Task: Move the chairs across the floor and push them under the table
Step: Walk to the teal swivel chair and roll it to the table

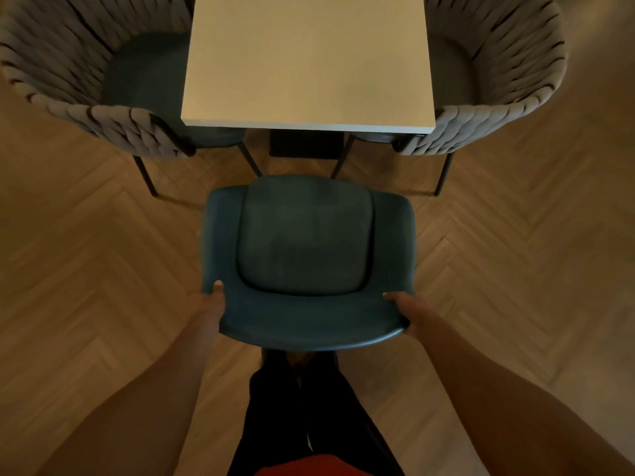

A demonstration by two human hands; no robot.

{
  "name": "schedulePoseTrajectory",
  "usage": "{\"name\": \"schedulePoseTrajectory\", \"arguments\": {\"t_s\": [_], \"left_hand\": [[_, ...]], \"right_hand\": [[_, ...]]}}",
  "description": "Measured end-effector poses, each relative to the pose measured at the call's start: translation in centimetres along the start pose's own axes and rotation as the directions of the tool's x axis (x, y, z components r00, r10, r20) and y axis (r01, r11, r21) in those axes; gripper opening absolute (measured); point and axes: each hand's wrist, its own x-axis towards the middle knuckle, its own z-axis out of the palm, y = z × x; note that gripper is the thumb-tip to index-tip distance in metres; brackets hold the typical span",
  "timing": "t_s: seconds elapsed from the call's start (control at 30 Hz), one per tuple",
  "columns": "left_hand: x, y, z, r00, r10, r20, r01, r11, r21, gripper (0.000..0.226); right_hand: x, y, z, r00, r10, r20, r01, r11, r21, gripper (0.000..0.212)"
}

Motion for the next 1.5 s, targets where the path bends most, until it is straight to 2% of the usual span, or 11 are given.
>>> {"name": "schedulePoseTrajectory", "arguments": {"t_s": [0.07, 0.1, 0.33, 0.6, 0.7, 0.87, 1.13, 1.5], "left_hand": [[0.5, -0.4, -0.1, 1.0, -0.002, 0.025, 0.002, 1.0, -0.003, 0.067], [0.4, -0.5, -0.3, 1.0, 0.012, 0.019, -0.012, 1.0, 0.012, 0.064], [-0.8, -2.7, -1.2, 0.999, 0.032, -0.007, -0.032, 0.999, 0.037, 0.047], [0.8, 0.6, -0.2, 0.999, 0.055, -0.001, -0.054, 0.987, 0.153, 0.052], [2.1, 0.7, -0.2, 0.999, 0.037, 0.019, -0.039, 0.991, 0.131, 0.058], [2.2, 0.2, -0.2, 0.996, -0.021, 0.088, 0.022, 1.0, -0.013, 0.066], [1.9, -0.1, -0.1, 0.994, 0.031, 0.102, -0.033, 0.999, 0.021, 0.054], [1.4, -1.1, 0.9, 0.994, 0.017, 0.106, -0.018, 1.0, 0.004, 0.054]], "right_hand": [[-3.2, -0.6, 1.3, 0.991, -0.06, -0.122, 0.06, 0.998, -0.005, 0.081], [-3.7, -0.5, 1.7, 0.981, -0.094, -0.172, 0.092, 0.996, -0.019, 0.073], [-6.1, 1.9, 2.1, 0.96, -0.151, -0.237, 0.145, 0.989, -0.04, 0.063], [-4.1, -1.5, 2.1, 0.947, -0.205, -0.246, 0.206, 0.978, -0.022, 0.064], [-3.7, -2.0, 1.9, 0.949, -0.209, -0.235, 0.215, 0.977, 0.0, 0.066], [-4.2, -2.3, 1.5, 0.947, -0.254, -0.199, 0.265, 0.964, 0.031, 0.078], [-3.7, -2.1, 1.0, 0.951, -0.256, -0.174, 0.265, 0.964, 0.031, 0.078], [-3.9, -1.8, -0.4, 0.949, -0.271, -0.161, 0.274, 0.962, -0.004, 0.081]]}}
